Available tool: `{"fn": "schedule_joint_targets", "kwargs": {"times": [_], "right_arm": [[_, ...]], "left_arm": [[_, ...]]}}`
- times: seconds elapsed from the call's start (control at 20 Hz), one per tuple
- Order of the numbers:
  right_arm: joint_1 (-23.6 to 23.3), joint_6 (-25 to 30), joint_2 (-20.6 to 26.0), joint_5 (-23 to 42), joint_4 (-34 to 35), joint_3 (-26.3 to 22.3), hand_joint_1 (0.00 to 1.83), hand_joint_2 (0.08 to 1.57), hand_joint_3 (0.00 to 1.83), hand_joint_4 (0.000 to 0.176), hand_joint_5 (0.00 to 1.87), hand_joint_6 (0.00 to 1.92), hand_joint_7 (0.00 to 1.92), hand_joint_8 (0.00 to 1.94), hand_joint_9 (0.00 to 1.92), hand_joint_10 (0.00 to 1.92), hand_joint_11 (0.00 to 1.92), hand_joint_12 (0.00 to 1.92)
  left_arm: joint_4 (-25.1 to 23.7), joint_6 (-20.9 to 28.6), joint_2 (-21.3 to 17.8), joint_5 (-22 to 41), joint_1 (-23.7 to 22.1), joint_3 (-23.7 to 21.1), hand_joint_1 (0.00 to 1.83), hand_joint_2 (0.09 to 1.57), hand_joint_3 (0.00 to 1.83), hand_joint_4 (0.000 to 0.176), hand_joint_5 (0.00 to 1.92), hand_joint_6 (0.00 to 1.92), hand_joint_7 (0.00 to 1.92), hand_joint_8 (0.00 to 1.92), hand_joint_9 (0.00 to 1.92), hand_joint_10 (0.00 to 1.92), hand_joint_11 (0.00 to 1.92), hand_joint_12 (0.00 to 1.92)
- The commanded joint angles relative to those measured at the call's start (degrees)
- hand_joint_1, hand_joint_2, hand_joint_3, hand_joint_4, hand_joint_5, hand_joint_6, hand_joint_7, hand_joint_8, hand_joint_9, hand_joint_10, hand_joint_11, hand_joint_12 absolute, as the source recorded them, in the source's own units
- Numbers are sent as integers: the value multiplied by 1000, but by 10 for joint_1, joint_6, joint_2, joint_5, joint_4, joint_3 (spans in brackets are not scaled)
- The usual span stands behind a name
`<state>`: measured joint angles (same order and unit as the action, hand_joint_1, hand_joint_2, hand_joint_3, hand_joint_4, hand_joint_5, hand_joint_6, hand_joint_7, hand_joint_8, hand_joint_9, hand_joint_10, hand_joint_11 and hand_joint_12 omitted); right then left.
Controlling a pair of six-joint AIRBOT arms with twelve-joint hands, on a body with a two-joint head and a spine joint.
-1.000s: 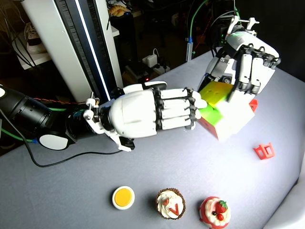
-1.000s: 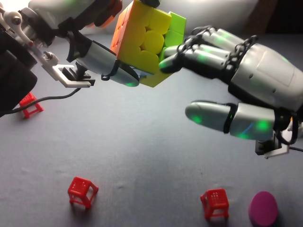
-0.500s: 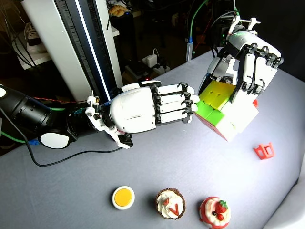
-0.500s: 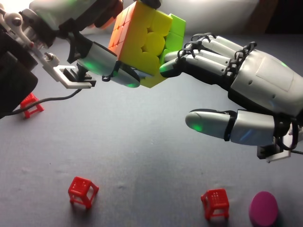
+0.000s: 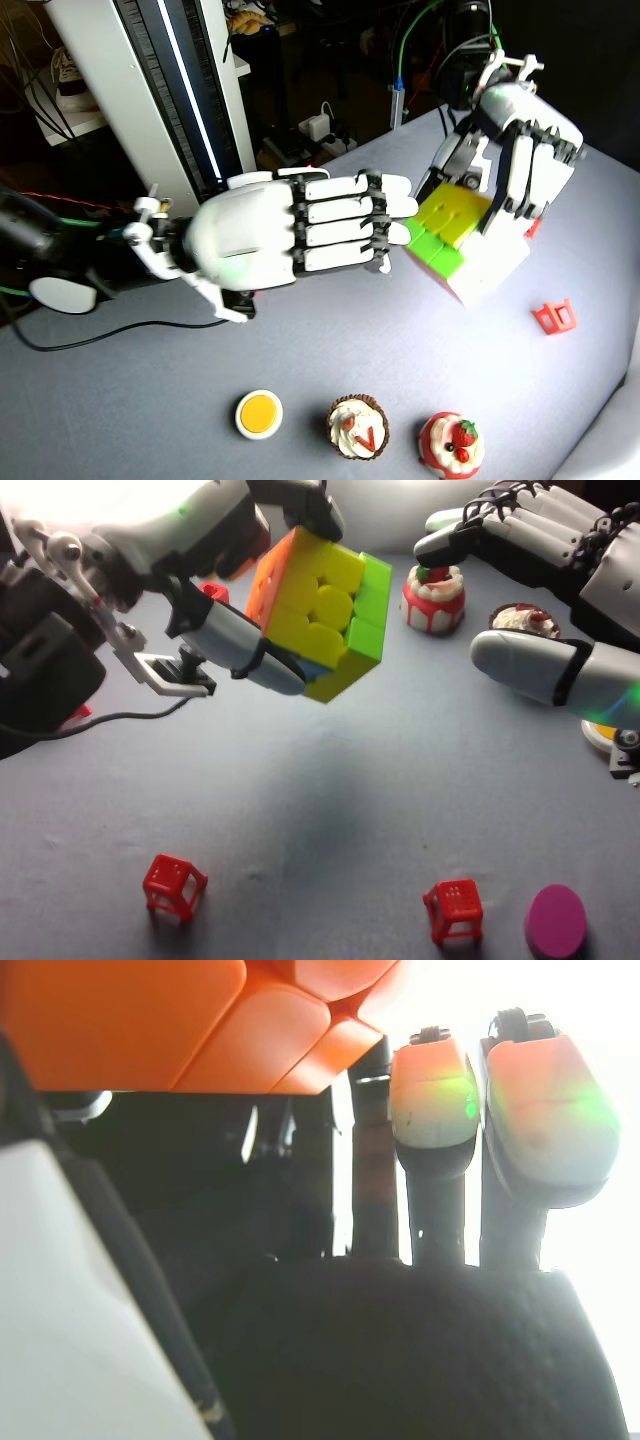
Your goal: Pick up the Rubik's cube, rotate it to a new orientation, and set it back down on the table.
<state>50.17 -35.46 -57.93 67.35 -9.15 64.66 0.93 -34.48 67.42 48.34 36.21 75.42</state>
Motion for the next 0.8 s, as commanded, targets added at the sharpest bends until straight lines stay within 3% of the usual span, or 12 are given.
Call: {"fn": "schedule_joint_targets", "kwargs": {"times": [0.0, 0.1, 0.2, 0.25, 0.3, 0.35, 0.4, 0.55, 0.6, 0.65, 0.7, 0.75], "right_arm": [[-11, 4, 6, 72, 16, -4, 1, 1342, 0, 0, 146, 397, 209, 102, 0, 711, 0, 1259], [-12, 4, 16, 72, 23, -9, 0, 1352, 1, 0, 129, 327, 175, 28, 0, 558, 0, 1087], [-15, 4, 21, 72, 26, -10, 0, 1377, 3, 0, 55, 332, 159, 9, 0, 527, 0, 850], [-15, 4, 22, 72, 28, -10, 0, 1389, 8, 0, 54, 339, 167, 11, 0, 528, 0, 824], [-15, 4, 22, 72, 29, -10, 0, 1392, 5, 0, 54, 361, 180, 13, 0, 563, 0, 915], [-15, 4, 23, 72, 29, -10, 0, 1391, 3, 0, 41, 372, 176, 10, 0, 538, 0, 931], [-16, 4, 24, 72, 30, -10, 0, 1388, 0, 0, 12, 443, 159, 5, 0, 433, 0, 1000], [-17, 4, 26, 75, 32, -10, 0, 1394, 2, 0, 0, 404, 124, 0, 0, 365, 0, 965], [-17, 4, 28, 75, 32, -11, 0, 1393, 1, 0, 0, 362, 111, 2, 0, 340, 0, 951], [-18, 4, 30, 76, 33, -12, 0, 1395, 1, 0, 10, 366, 127, 9, 0, 371, 0, 923], [-18, 4, 31, 77, 35, -13, 0, 1388, 0, 0, 3, 360, 122, 6, 0, 382, 0, 826], [-18, 4, 32, 78, 35, -13, 0, 1390, 0, 0, 0, 357, 122, 4, 0, 405, 0, 789]], "left_arm": [[13, 12, 3, 70, -5, 5, 1219, 473, 1698, 0, 1029, 1818, 1131, 1921, 1313, 1921, 1371, 1921], [11, 21, 17, 36, -3, 20, 1231, 538, 1499, 0, 962, 1643, 1034, 1921, 1292, 1921, 1358, 1921], [10, 28, 30, -1, -2, 36, 1178, 639, 1395, 3, 891, 1790, 902, 1921, 1059, 1921, 1142, 1921], [10, 34, 35, -14, 0, 43, 1156, 682, 1344, 34, 841, 1837, 871, 1921, 1040, 1921, 1125, 1921], [10, 39, 39, -27, 2, 50, 1271, 816, 869, 0, 918, 1904, 991, 1921, 1080, 1921, 1174, 1921], [10, 40, 43, -40, 4, 55, 1241, 988, 498, 0, 876, 1918, 978, 1921, 1068, 1921, 1188, 1921], [15, 43, 50, -54, 8, 64, 1043, 1152, 367, 0, 623, 1753, 839, 1921, 977, 1921, 1128, 1921], [23, 53, 58, -70, 18, 76, 1073, 1276, 117, 6, 557, 1615, 664, 1615, 667, 1871, 762, 1921], [26, 53, 58, -73, 22, 77, 1055, 1333, 37, 25, 540, 1660, 609, 1602, 555, 1806, 631, 1921], [29, 53, 57, -74, 25, 78, 886, 1328, 8, 87, 574, 1594, 433, 1270, 373, 1571, 390, 1921], [29, 54, 55, -73, 28, 77, 841, 1240, 0, 57, 313, 1192, 346, 967, 231, 1356, 136, 1888], [29, 53, 52, -73, 30, 76, 824, 1214, 0, 61, 258, 971, 350, 730, 190, 1175, 26, 1823]]}}
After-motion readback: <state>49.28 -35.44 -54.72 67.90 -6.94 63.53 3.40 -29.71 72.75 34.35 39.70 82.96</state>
